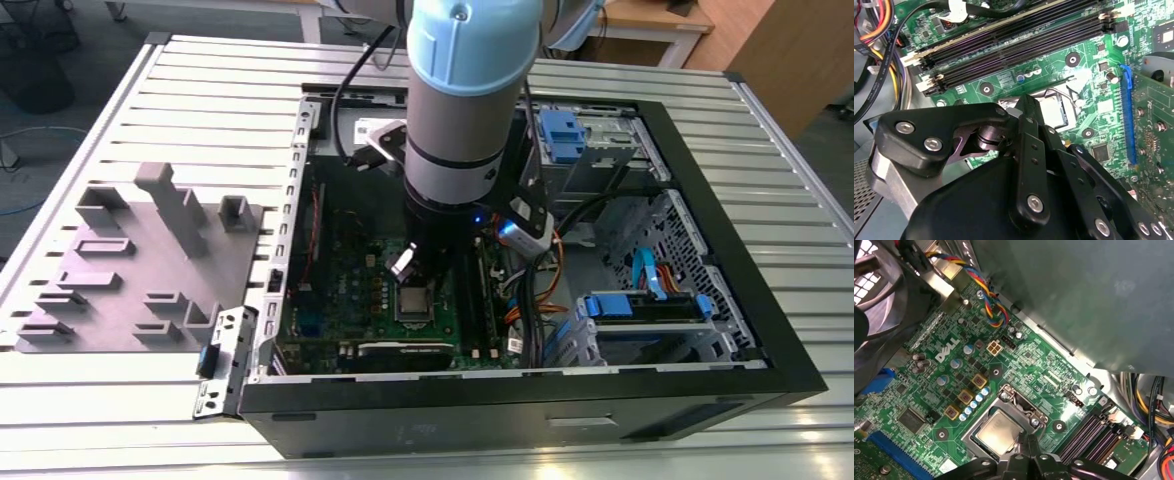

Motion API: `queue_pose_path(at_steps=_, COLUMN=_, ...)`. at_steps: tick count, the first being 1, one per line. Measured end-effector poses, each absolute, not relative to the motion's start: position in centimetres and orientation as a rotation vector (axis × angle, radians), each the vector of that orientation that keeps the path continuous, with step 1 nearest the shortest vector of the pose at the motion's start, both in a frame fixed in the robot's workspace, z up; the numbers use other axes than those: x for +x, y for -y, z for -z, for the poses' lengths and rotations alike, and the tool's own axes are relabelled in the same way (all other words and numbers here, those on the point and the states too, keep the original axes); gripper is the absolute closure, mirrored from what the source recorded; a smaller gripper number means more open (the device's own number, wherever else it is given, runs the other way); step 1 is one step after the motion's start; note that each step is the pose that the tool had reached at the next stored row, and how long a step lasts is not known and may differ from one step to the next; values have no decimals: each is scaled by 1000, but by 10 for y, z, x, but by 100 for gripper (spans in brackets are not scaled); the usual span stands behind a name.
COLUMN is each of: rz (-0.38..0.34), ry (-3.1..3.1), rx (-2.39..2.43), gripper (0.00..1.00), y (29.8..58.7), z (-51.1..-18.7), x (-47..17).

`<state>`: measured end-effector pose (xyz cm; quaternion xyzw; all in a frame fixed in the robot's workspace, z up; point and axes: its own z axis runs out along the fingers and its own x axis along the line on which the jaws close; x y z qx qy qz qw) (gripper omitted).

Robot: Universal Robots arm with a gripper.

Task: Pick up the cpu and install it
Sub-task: 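Install the first cpu locking lever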

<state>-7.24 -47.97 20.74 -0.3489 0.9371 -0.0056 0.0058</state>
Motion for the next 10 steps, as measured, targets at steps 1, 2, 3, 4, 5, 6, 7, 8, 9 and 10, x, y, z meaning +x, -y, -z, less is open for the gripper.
queue_pose_path(at_steps=1, rz=20, ry=-2934, rx=-1092, gripper=89, y=480, z=-207, x=-72)
queue_pose_path(at_steps=2, rz=24, ry=-2935, rx=-1092, gripper=89, y=481, z=-207, x=-72)
queue_pose_path(at_steps=3, rz=28, ry=-2936, rx=-1092, gripper=89, y=481, z=-206, x=-72)
queue_pose_path(at_steps=4, rz=32, ry=-2937, rx=-1092, gripper=89, y=482, z=-206, x=-72)
queue_pose_path(at_steps=5, rz=36, ry=-2938, rx=-1091, gripper=89, y=483, z=-205, x=-72)
queue_pose_path(at_steps=6, rz=39, ry=-2939, rx=-1090, gripper=89, y=484, z=-204, x=-72)
queue_pose_path(at_steps=7, rz=44, ry=-2941, rx=-1089, gripper=89, y=484, z=-204, x=-72)
queue_pose_path(at_steps=8, rz=47, ry=-2942, rx=-1088, gripper=89, y=485, z=-204, x=-72)
queue_pose_path(at_steps=9, rz=49, ry=-2943, rx=-1088, gripper=89, y=485, z=-204, x=-72)
queue_pose_path(at_steps=10, rz=49, ry=-2943, rx=-1088, gripper=89, y=485, z=-204, x=-72)
